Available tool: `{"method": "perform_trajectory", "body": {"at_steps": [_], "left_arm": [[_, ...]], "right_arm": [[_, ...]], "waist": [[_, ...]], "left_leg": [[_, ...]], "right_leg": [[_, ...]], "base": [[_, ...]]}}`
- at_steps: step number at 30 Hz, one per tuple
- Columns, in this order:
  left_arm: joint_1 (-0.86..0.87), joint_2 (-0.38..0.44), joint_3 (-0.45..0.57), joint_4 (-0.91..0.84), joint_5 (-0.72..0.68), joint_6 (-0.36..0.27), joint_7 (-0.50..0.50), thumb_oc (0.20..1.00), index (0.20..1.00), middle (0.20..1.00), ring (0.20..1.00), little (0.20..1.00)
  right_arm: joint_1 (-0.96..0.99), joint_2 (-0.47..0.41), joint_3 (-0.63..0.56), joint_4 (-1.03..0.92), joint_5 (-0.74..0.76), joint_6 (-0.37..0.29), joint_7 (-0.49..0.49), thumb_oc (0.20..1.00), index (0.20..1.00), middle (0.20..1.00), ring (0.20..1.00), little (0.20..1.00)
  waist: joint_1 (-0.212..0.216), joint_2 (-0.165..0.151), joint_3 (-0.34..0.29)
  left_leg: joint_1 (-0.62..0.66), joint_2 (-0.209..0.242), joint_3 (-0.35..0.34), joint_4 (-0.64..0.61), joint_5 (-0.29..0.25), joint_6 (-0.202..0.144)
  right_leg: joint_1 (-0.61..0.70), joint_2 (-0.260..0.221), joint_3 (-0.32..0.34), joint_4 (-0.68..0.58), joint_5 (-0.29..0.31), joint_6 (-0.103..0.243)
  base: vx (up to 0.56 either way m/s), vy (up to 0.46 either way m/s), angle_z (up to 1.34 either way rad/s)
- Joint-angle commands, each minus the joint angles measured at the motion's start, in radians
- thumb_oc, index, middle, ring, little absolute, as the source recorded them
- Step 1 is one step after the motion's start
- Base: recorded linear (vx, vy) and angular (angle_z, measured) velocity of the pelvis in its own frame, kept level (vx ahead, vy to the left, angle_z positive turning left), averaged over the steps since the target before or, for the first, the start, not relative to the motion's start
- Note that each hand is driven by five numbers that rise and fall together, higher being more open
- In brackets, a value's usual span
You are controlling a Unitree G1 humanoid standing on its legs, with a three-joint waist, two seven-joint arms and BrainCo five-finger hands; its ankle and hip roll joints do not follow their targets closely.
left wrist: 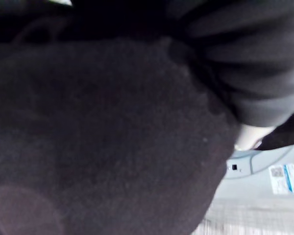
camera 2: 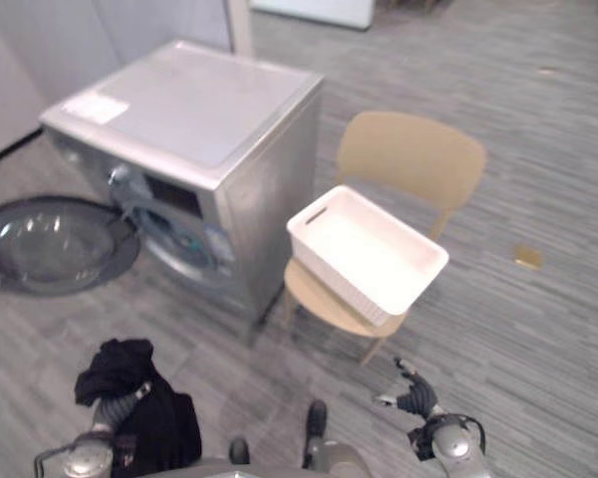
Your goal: Grab the laundry basket,head to the washer,open it,put in the laundry and shut it.
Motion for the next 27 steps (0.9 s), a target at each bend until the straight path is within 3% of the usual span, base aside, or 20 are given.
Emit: {"method": "perform_trajectory", "body": {"at_steps": [1, 3, 4, 6, 7, 10, 12, 13, 14, 15, 16, 17, 18, 20, 21, 24, 27], "left_arm": [[0.004, 0.047, 0.046, -0.04, -0.026, -0.042, 0.036, 0.2, 0.2, 0.2, 0.2, 0.2], [-0.012, 0.052, 0.031, -0.038, -0.01, -0.036, 0.04, 0.2, 0.2, 0.2, 0.2, 0.2], [-0.012, 0.052, 0.031, -0.038, -0.01, -0.036, 0.041, 0.2, 0.2, 0.2, 0.2, 0.2], [-0.035, 0.056, 0.019, -0.045, -0.006, -0.032, 0.045, 0.2, 0.2, 0.2, 0.2, 0.2], [-0.027, 0.056, 0.013, -0.057, -0.003, -0.031, 0.034, 0.2, 0.2, 0.2, 0.2, 0.2], [-0.033, 0.058, -0.002, -0.056, -0.001, -0.034, 0.031, 0.2, 0.2, 0.2, 0.2, 0.2], [-0.033, 0.065, 0.0, -0.053, -0.003, -0.033, 0.024, 0.2, 0.2, 0.2, 0.2, 0.2], [-0.036, 0.07, 0.0, -0.052, -0.004, -0.03, 0.022, 0.2, 0.2, 0.2, 0.2, 0.2], [-0.054, 0.089, -0.003, -0.049, -0.002, -0.025, 0.027, 0.2, 0.2, 0.2, 0.2, 0.2], [-0.055, 0.09, -0.002, -0.049, -0.002, -0.025, 0.027, 0.2, 0.2, 0.2, 0.2, 0.2], [-0.073, 0.101, -0.006, -0.046, 0.005, -0.026, 0.036, 0.2, 0.2, 0.2, 0.2, 0.2], [-0.084, 0.106, -0.017, -0.056, 0.011, -0.027, 0.038, 0.2, 0.2, 0.2, 0.2, 0.2], [-0.083, 0.105, -0.017, -0.056, 0.011, -0.027, 0.038, 0.2, 0.2, 0.2, 0.2, 0.2], [-0.095, 0.092, -0.027, -0.052, 0.005, -0.031, 0.037, 0.2, 0.2, 0.2, 0.2, 0.2], [-0.101, 0.086, -0.037, -0.051, 0.004, -0.03, 0.037, 0.2, 0.2, 0.2, 0.2, 0.2], [-0.106, 0.07, -0.064, -0.04, 0.006, -0.024, 0.022, 0.2, 0.2, 0.2, 0.2, 0.2], [-0.11, 0.059, -0.079, -0.03, 0.024, -0.025, 0.012, 0.2, 0.2, 0.2, 0.2, 0.2]], "right_arm": [[-0.057, -0.023, 0.012, 0.003, -0.008, -0.011, -0.047, 1.0, 1.0, 1.0, 1.0, 1.0], [-0.055, -0.023, 0.015, 0.006, -0.015, -0.007, -0.055, 1.0, 1.0, 1.0, 1.0, 1.0], [-0.055, -0.023, 0.014, 0.006, -0.015, -0.007, -0.055, 1.0, 1.0, 1.0, 1.0, 1.0], [-0.057, -0.026, 0.016, 0.019, -0.027, -0.002, -0.068, 1.0, 1.0, 1.0, 1.0, 1.0], [-0.059, -0.021, 0.019, 0.024, -0.039, 0.004, -0.06, 1.0, 1.0, 1.0, 1.0, 1.0], [-0.091, -0.02, 0.037, 0.023, -0.047, 0.005, -0.069, 1.0, 1.0, 1.0, 1.0, 1.0], [-0.105, -0.002, 0.052, 0.024, -0.052, 0.007, -0.064, 1.0, 1.0, 1.0, 1.0, 1.0], [-0.113, 0.005, 0.059, 0.023, -0.056, 0.012, -0.063, 1.0, 1.0, 1.0, 1.0, 1.0], [-0.131, 0.024, 0.076, 0.012, -0.052, 0.016, -0.065, 1.0, 1.0, 1.0, 1.0, 1.0], [-0.132, 0.025, 0.077, 0.013, -0.052, 0.016, -0.065, 1.0, 1.0, 1.0, 1.0, 1.0], [-0.143, 0.031, 0.083, -0.001, -0.046, 0.013, -0.07, 1.0, 1.0, 1.0, 1.0, 1.0], [-0.141, 0.039, 0.088, -0.031, -0.034, 0.012, -0.066, 1.0, 1.0, 1.0, 1.0, 1.0], [-0.141, 0.038, 0.088, -0.032, -0.034, 0.013, -0.066, 1.0, 1.0, 1.0, 1.0, 1.0], [-0.147, 0.037, 0.1, -0.037, -0.022, 0.007, -0.065, 1.0, 1.0, 1.0, 1.0, 1.0], [-0.153, 0.037, 0.108, -0.042, -0.016, 0.007, -0.061, 1.0, 1.0, 1.0, 1.0, 1.0], [-0.137, 0.036, 0.112, -0.041, -0.018, 0.011, -0.053, 1.0, 1.0, 1.0, 1.0, 1.0], [-0.124, 0.041, 0.115, -0.018, -0.023, 0.01, -0.047, 1.0, 1.0, 1.0, 1.0, 1.0]], "waist": [[0.034, -0.038, -0.009], [0.034, -0.043, -0.015], [0.032, -0.043, -0.015], [0.017, -0.044, -0.024], [0.012, -0.027, -0.042], [0.021, -0.04, -0.053], [0.035, -0.058, -0.05], [0.042, -0.067, -0.044], [0.038, -0.085, -0.022], [0.04, -0.088, -0.022], [0.031, -0.092, -0.012], [0.003, -0.084, 0.006], [0.004, -0.084, 0.005], [-0.018, -0.064, 0.019], [-0.025, -0.058, 0.027], [-0.055, -0.064, 0.039], [-0.067, -0.075, 0.026]], "left_leg": [[-0.031, 0.081, 0.168, 0.026, -0.006, -0.026], [-0.035, 0.153, 0.228, -0.039, 0.054, -0.043], [-0.035, 0.152, 0.226, -0.042, 0.057, -0.043], [-0.039, 0.212, 0.333, -0.081, 0.083, -0.048], [-0.003, 0.218, 0.369, -0.118, 0.109, -0.06], [-0.023, 0.18, 0.33, -0.083, 0.087, -0.052], [-0.031, 0.141, 0.303, -0.055, 0.041, -0.02], [-0.03, 0.12, 0.29, -0.046, 0.022, -0.003], [-0.026, 0.075, 0.265, -0.044, -0.011, 0.03], [-0.026, 0.072, 0.268, -0.044, -0.012, 0.033], [-0.022, 0.052, 0.251, -0.052, -0.022, 0.044], [0.006, 0.018, 0.213, -0.077, -0.036, 0.061], [0.006, 0.017, 0.215, -0.078, -0.037, 0.061], [0.056, -0.009, 0.189, -0.111, -0.048, 0.07], [0.067, -0.012, 0.188, -0.116, -0.039, 0.079], [0.116, -0.056, 0.12, -0.11, -0.078, 0.086], [0.139, -0.093, 0.078, -0.088, -0.114, 0.086]], "right_leg": [[0.15, -0.069, -0.019, 0.077, -0.256, 0.104], [0.174, -0.1, -0.108, 0.086, -0.255, 0.116], [0.174, -0.1, -0.11, 0.086, -0.255, 0.115], [0.193, -0.131, -0.195, 0.098, -0.265, 0.123], [0.208, -0.136, -0.219, 0.115, -0.269, 0.128], [0.235, -0.177, -0.23, 0.128, -0.255, 0.144], [0.228, -0.225, -0.212, 0.184, -0.242, 0.154], [0.216, -0.247, -0.198, 0.228, -0.218, 0.157], [0.155, -0.272, -0.121, 0.347, -0.179, 0.162], [0.148, -0.277, -0.116, 0.355, -0.182, 0.164], [0.104, -0.248, -0.04, 0.402, -0.187, 0.165], [0.015, -0.155, 0.094, 0.468, -0.224, 0.157], [0.012, -0.156, 0.096, 0.473, -0.227, 0.157], [-0.045, -0.098, 0.136, 0.485, -0.267, 0.141], [-0.084, -0.078, 0.133, 0.451, -0.247, 0.12], [-0.141, -0.02, 0.177, 0.313, -0.192, 0.136], [-0.134, -0.014, 0.172, 0.202, -0.146, 0.14]], "base": [[0.06, 0.089, 1.07], [0.1, 0.189, 1.05], [0.09, 0.197, 0.73], [0.15, 0.289, 1.28], [0.2, 0.309, 1.41], [0.34, 0.36, 1.25], [0.23, 0.256, 0.11], [0.3, 0.363, 0.16], [0.21, 0.26, 0.13], [0.21, 0.261, 0.08], [0.2, 0.236, 0.57], [0.21, 0.228, 0.65], [0.23, 0.227, 0.62], [0.19, 0.141, 0.48], [0.2, 0.082, 0.38], [0.29, -0.015, 0.33], [0.3, -0.083, 0.67]]}}
